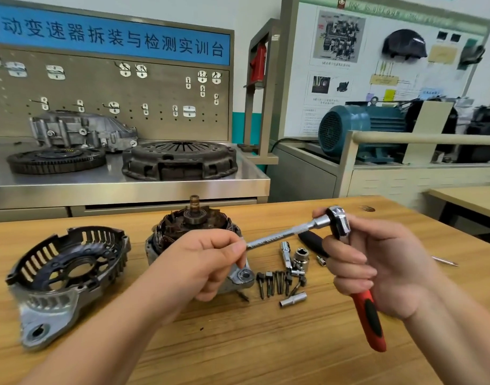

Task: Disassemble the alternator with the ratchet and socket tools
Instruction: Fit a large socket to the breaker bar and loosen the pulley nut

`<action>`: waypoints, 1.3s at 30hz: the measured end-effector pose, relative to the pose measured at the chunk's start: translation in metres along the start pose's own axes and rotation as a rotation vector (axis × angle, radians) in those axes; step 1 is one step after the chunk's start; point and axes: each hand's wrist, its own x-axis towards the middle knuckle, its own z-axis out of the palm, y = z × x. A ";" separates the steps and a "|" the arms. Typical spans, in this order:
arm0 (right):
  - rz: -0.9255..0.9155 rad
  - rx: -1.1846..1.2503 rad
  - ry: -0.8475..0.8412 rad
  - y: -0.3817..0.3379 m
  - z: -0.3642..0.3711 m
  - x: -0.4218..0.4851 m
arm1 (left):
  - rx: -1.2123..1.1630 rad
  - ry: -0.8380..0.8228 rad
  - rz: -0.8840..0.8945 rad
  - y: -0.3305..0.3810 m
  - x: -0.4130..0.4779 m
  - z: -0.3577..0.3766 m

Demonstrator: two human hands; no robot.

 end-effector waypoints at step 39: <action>0.295 -0.967 0.850 -0.046 -0.092 -0.010 | 0.160 0.173 -0.413 -0.062 0.119 0.158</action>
